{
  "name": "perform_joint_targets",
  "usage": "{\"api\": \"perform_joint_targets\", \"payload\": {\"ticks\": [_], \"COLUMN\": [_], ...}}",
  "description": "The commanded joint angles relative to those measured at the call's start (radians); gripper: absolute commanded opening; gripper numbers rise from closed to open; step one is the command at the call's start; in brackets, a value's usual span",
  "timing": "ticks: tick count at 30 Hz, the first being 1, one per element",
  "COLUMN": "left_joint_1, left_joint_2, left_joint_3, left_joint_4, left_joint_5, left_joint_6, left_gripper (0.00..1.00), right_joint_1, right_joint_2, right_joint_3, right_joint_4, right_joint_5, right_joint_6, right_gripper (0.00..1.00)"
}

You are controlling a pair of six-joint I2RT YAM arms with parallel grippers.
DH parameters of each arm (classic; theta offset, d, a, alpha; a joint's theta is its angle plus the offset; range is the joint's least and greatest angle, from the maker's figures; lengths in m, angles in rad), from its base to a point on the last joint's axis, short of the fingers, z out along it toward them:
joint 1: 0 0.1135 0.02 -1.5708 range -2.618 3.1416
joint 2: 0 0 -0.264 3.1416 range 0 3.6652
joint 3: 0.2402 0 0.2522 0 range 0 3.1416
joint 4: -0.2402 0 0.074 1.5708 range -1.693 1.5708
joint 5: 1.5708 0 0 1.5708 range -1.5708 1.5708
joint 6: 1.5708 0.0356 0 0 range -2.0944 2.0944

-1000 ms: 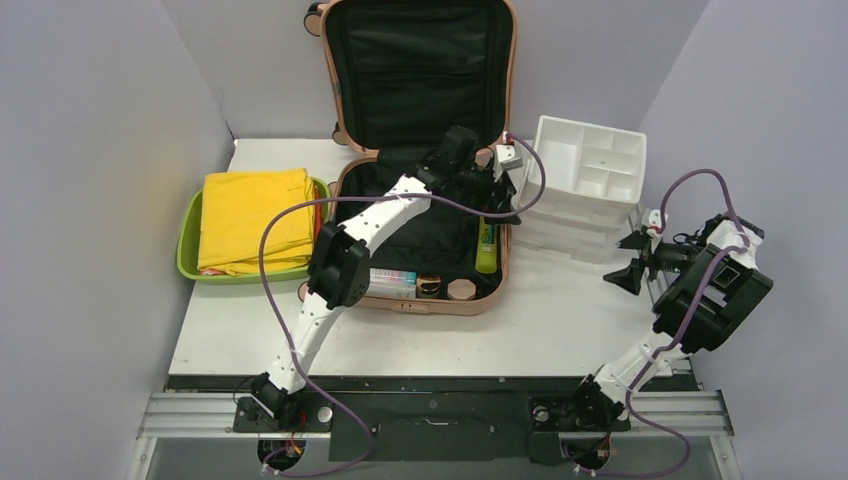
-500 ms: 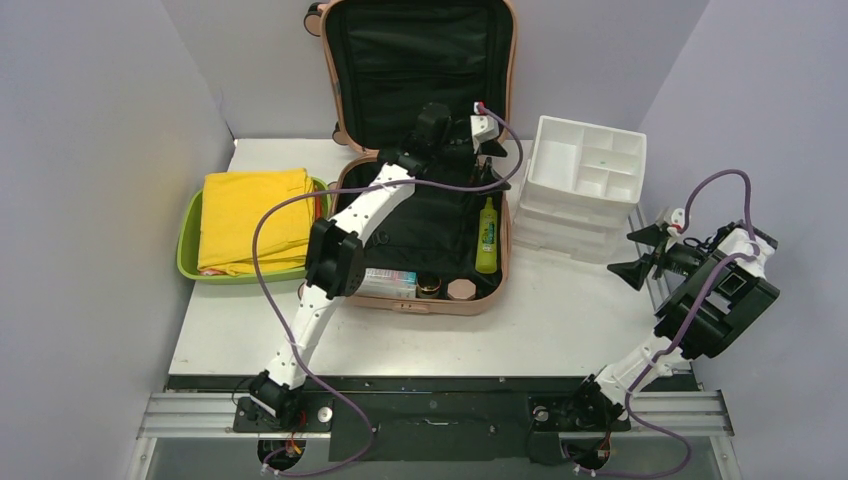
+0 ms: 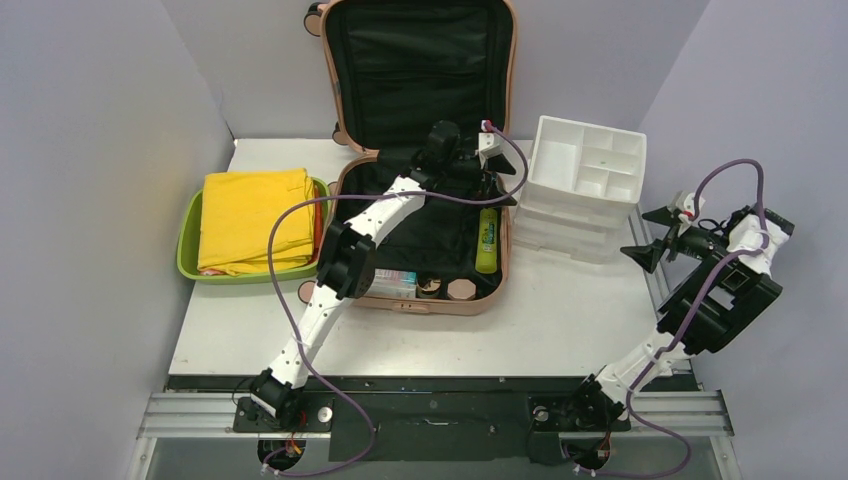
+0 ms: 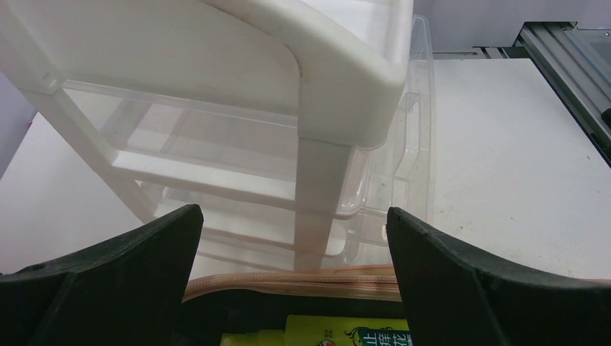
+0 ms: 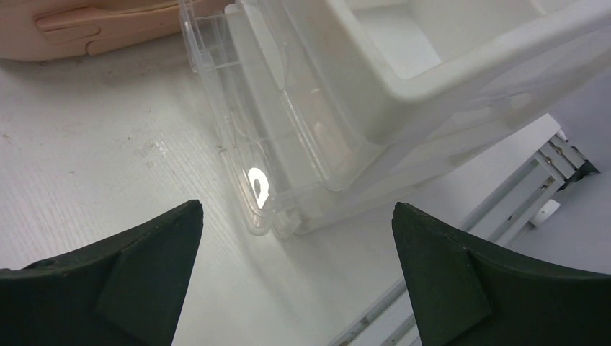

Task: Open, take out, and arrange the luggage
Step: Adjust the storage box at the center of the board.

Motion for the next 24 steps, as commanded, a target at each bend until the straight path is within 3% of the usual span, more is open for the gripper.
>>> {"api": "perform_joint_targets", "payload": {"ticks": [1,9,16,24], "left_joint_1": [-0.003,-0.01,-0.019,-0.022], "left_joint_2": [0.012,0.016,0.014,-0.012], "left_joint_3": [0.063,0.055,0.046,0.004], "left_joint_4": [0.098,0.18,0.147,0.068], "left_joint_5": [0.037,0.093,0.103,0.128], "left_joint_6": [-0.039,-0.197,-0.202,-0.188], "left_gripper": [0.97,0.97,0.95,0.91], "right_joint_1": [0.023,0.09,0.102,0.092], "right_joint_2": [0.044,0.1,0.104,0.059], "right_joint_3": [0.083,0.13,0.125,0.009], "right_joint_4": [-0.029,-0.027,-0.027,-0.027], "right_joint_5": [-0.079,-0.057,-0.074,-0.053], "right_joint_6": [-0.407,-0.446,-0.453,-0.504], "right_gripper": [1.0,1.0,1.0,1.0]}}
